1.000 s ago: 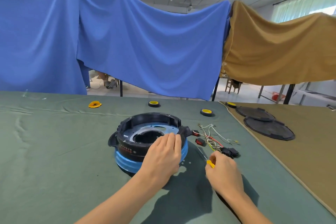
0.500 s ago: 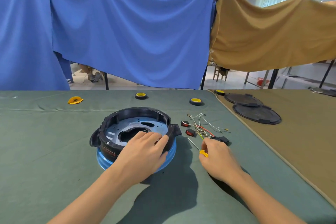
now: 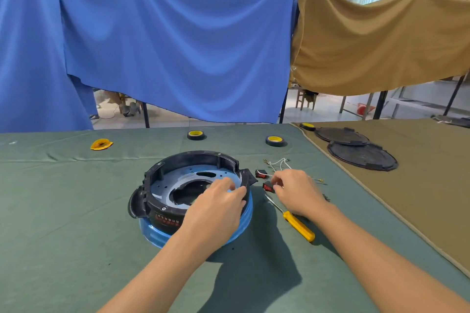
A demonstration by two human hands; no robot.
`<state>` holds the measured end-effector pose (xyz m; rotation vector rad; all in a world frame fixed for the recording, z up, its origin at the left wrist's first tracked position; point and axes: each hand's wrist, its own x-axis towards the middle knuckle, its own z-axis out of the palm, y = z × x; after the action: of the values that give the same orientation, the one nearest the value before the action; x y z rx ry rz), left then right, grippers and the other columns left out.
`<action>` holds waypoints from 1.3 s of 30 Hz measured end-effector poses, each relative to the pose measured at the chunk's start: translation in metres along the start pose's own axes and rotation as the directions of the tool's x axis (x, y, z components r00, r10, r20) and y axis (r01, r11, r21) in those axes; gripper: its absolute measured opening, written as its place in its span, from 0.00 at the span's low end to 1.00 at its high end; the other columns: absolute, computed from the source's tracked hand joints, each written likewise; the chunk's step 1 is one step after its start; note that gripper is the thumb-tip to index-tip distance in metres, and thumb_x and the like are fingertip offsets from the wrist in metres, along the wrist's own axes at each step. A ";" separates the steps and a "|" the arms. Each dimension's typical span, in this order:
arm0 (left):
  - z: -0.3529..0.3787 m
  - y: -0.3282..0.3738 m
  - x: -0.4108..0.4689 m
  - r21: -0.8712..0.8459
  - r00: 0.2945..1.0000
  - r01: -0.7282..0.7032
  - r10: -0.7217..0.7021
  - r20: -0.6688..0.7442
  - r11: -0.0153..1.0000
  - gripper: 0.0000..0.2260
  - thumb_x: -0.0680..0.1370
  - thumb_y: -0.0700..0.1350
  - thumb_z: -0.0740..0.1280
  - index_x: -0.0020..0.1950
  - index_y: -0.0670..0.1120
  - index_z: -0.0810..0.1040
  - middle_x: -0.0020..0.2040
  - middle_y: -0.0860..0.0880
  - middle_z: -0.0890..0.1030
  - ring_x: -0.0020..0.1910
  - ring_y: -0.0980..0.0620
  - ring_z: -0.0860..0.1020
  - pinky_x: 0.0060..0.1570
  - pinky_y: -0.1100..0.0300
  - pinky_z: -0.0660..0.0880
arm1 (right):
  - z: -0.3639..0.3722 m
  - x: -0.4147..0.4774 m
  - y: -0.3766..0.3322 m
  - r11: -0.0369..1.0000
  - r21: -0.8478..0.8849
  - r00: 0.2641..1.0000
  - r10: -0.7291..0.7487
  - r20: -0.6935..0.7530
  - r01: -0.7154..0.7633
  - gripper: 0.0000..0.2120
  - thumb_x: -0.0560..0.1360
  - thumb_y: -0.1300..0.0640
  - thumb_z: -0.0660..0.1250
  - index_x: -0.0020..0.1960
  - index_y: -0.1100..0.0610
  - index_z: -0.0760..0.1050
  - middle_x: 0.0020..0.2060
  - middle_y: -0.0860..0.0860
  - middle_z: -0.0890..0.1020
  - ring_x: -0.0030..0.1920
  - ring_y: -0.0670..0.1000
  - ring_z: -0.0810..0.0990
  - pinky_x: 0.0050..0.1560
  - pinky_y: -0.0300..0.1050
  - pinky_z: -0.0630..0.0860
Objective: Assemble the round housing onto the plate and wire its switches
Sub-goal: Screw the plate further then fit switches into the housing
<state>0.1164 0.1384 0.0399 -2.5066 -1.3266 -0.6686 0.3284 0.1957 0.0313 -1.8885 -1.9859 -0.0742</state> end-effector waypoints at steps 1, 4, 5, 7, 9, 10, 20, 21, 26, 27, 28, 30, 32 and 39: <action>0.001 0.001 0.002 0.001 1.000 0.012 -0.012 0.012 1.000 0.16 0.85 0.51 0.51 0.65 0.48 0.74 0.61 0.50 0.73 0.59 0.51 0.72 0.57 0.62 0.69 | 0.004 0.007 0.000 1.000 -0.008 1.000 0.001 0.009 -0.001 0.09 0.78 0.54 0.64 0.56 0.49 0.79 0.51 0.50 0.82 0.50 0.52 0.79 0.50 0.50 0.80; -0.003 -0.002 0.005 -0.081 0.997 0.051 -0.047 0.060 0.995 0.15 0.84 0.51 0.55 0.65 0.47 0.75 0.58 0.50 0.74 0.58 0.50 0.73 0.56 0.59 0.70 | 0.015 0.021 -0.001 0.998 -0.060 0.998 -0.008 0.059 0.012 0.13 0.77 0.52 0.66 0.61 0.48 0.78 0.54 0.50 0.81 0.52 0.53 0.80 0.50 0.49 0.79; -0.006 -0.004 0.006 -0.120 0.994 0.059 -0.048 0.094 0.991 0.15 0.84 0.52 0.57 0.65 0.47 0.76 0.58 0.50 0.75 0.57 0.49 0.73 0.56 0.57 0.71 | 0.018 0.025 -0.002 0.997 -0.078 0.997 -0.013 0.080 0.019 0.14 0.77 0.51 0.67 0.62 0.48 0.77 0.55 0.50 0.81 0.53 0.53 0.80 0.50 0.48 0.79; -0.014 -0.009 0.008 -0.163 0.986 0.058 -0.031 0.165 0.985 0.16 0.83 0.54 0.58 0.66 0.49 0.76 0.56 0.50 0.76 0.55 0.48 0.74 0.56 0.53 0.72 | 0.022 0.029 -0.003 0.994 -0.101 0.995 -0.019 0.100 0.029 0.15 0.76 0.51 0.67 0.62 0.49 0.77 0.56 0.51 0.81 0.54 0.54 0.80 0.51 0.49 0.79; -0.021 -0.016 0.010 -0.153 0.983 0.067 -0.039 0.179 0.986 0.17 0.83 0.57 0.58 0.65 0.53 0.78 0.56 0.51 0.79 0.55 0.48 0.75 0.53 0.52 0.74 | 0.025 0.032 -0.002 0.996 -0.091 0.996 -0.018 0.093 0.026 0.13 0.76 0.51 0.67 0.60 0.50 0.79 0.55 0.52 0.81 0.53 0.55 0.80 0.52 0.52 0.80; -0.023 -0.020 0.011 -0.111 0.985 0.075 -0.057 0.161 0.991 0.18 0.83 0.59 0.56 0.65 0.54 0.78 0.55 0.52 0.79 0.55 0.48 0.76 0.49 0.53 0.74 | 0.026 0.033 -0.002 0.997 -0.079 0.996 -0.015 0.087 0.022 0.12 0.76 0.51 0.67 0.59 0.50 0.79 0.55 0.52 0.82 0.53 0.55 0.80 0.52 0.52 0.79; -0.014 -0.035 0.012 -0.372 0.947 0.320 -0.292 0.133 0.871 0.14 0.80 0.58 0.62 0.62 0.54 0.79 0.45 0.61 0.81 0.49 0.56 0.79 0.51 0.55 0.77 | -0.010 0.012 -0.027 0.838 0.545 0.990 0.070 -0.119 0.006 0.14 0.73 0.53 0.73 0.57 0.44 0.74 0.48 0.42 0.79 0.46 0.45 0.78 0.47 0.43 0.75; -0.015 -0.035 0.012 -0.445 0.941 0.334 -0.321 0.108 0.831 0.15 0.80 0.56 0.64 0.63 0.53 0.79 0.45 0.61 0.81 0.48 0.57 0.80 0.53 0.54 0.78 | -0.016 0.005 -0.033 0.809 0.587 0.988 0.064 -0.142 0.032 0.15 0.73 0.53 0.73 0.56 0.42 0.73 0.47 0.40 0.79 0.45 0.43 0.78 0.46 0.42 0.75; -0.024 -0.029 0.014 -0.714 0.907 0.266 -0.420 -0.043 0.647 0.12 0.78 0.54 0.69 0.57 0.49 0.82 0.40 0.58 0.84 0.41 0.56 0.83 0.47 0.57 0.80 | -0.028 -0.021 -0.069 0.760 0.605 0.957 -0.075 -0.280 0.237 0.18 0.70 0.55 0.76 0.56 0.43 0.75 0.46 0.38 0.79 0.46 0.37 0.77 0.41 0.28 0.73; -0.026 -0.028 0.014 -0.757 0.905 0.249 -0.424 -0.041 0.604 0.11 0.78 0.53 0.70 0.56 0.49 0.83 0.40 0.57 0.85 0.41 0.55 0.83 0.45 0.57 0.80 | -0.026 -0.024 -0.075 0.761 0.585 0.944 -0.109 -0.310 0.280 0.18 0.70 0.56 0.76 0.56 0.46 0.76 0.46 0.39 0.78 0.45 0.38 0.78 0.42 0.29 0.73; -0.027 -0.026 0.013 -0.782 0.905 0.236 -0.424 -0.040 0.577 0.09 0.78 0.53 0.70 0.53 0.50 0.83 0.40 0.56 0.85 0.41 0.53 0.84 0.44 0.56 0.81 | -0.024 -0.027 -0.081 0.763 0.567 0.933 -0.129 -0.336 0.310 0.17 0.70 0.57 0.76 0.56 0.48 0.77 0.46 0.40 0.78 0.44 0.40 0.78 0.43 0.31 0.74; -0.030 -0.024 0.011 -0.783 0.902 0.230 -0.428 -0.051 0.578 0.01 0.77 0.49 0.72 0.47 0.55 0.82 0.39 0.55 0.85 0.39 0.51 0.83 0.40 0.58 0.81 | -0.020 -0.032 -0.093 0.759 0.559 0.918 -0.124 -0.377 0.333 0.15 0.71 0.59 0.75 0.55 0.52 0.79 0.47 0.42 0.78 0.43 0.43 0.79 0.43 0.36 0.75; -0.029 -0.026 0.008 -0.755 0.887 0.248 -0.456 -0.075 0.607 0.07 0.76 0.43 0.73 0.45 0.56 0.81 0.36 0.56 0.84 0.37 0.53 0.83 0.40 0.62 0.80 | -0.017 -0.035 -0.100 0.750 0.573 0.919 -0.116 -0.377 0.330 0.14 0.71 0.61 0.75 0.56 0.54 0.79 0.48 0.44 0.78 0.44 0.44 0.79 0.44 0.37 0.74; -0.036 -0.041 -0.004 -0.592 0.864 0.272 -0.464 -0.197 0.758 0.08 0.78 0.38 0.69 0.57 0.44 0.83 0.47 0.55 0.82 0.46 0.59 0.80 0.44 0.78 0.69 | -0.026 -0.036 -0.114 0.738 0.573 0.931 -0.227 -0.287 0.356 0.15 0.76 0.60 0.69 0.61 0.50 0.78 0.53 0.42 0.73 0.47 0.40 0.79 0.47 0.31 0.76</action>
<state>0.0707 0.1441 0.0683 -2.3380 -1.7014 -1.7070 0.2250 0.1440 0.0704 -1.0942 -1.8450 0.2658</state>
